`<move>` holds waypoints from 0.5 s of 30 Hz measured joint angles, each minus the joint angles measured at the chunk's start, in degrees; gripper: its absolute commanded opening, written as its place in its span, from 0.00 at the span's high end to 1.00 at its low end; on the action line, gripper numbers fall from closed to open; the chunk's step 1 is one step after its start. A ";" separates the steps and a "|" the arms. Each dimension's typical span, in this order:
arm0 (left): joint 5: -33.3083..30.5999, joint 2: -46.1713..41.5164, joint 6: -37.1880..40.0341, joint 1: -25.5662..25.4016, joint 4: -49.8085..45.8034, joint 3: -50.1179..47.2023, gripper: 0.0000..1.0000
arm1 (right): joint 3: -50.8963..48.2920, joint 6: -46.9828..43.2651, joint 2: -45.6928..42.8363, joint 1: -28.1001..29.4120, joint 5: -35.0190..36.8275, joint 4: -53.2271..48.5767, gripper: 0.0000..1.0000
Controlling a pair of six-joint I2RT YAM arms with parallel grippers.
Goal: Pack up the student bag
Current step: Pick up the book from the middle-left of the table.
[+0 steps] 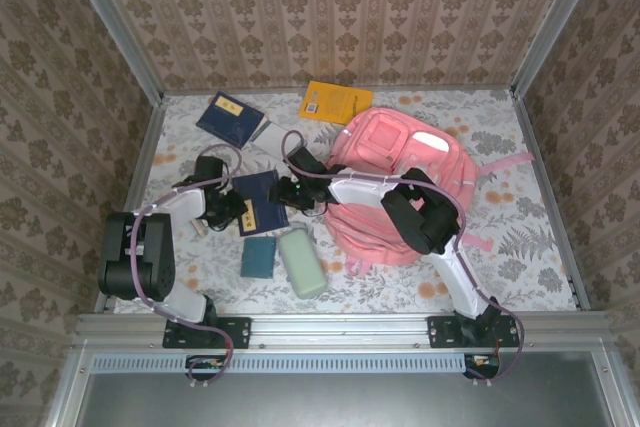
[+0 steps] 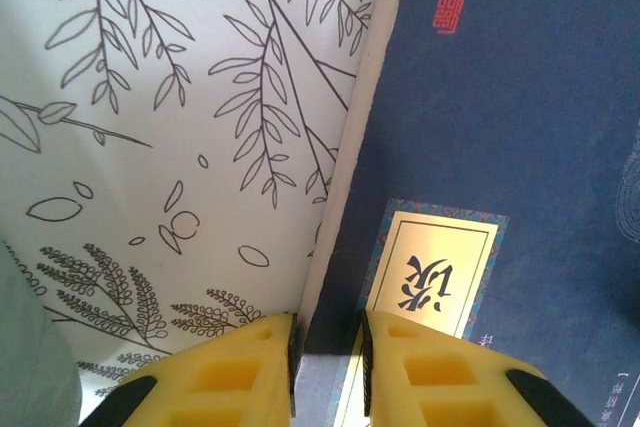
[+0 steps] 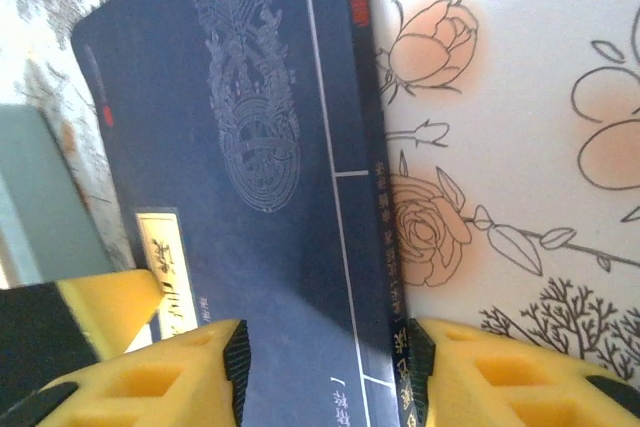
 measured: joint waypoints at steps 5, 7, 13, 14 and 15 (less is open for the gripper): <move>-0.02 0.07 0.22 0.07 -0.11 0.13 0.78 | -4.63 6.05 -0.26 -2.14 -4.15 11.78 0.57; -0.02 0.11 0.37 0.07 -0.20 0.20 0.78 | -5.25 7.08 -0.26 -2.56 -5.03 14.82 0.59; 1.49 0.72 0.87 -0.04 0.00 0.72 0.78 | -5.31 7.85 -0.76 -1.29 -11.63 20.55 0.62; 1.51 0.72 0.94 -0.04 -0.02 0.74 0.78 | -5.31 7.63 -0.87 -1.01 -12.07 20.52 0.62; 1.57 0.72 1.01 -0.04 -0.02 0.74 0.78 | -5.31 7.32 -0.98 -0.76 -12.52 20.13 0.65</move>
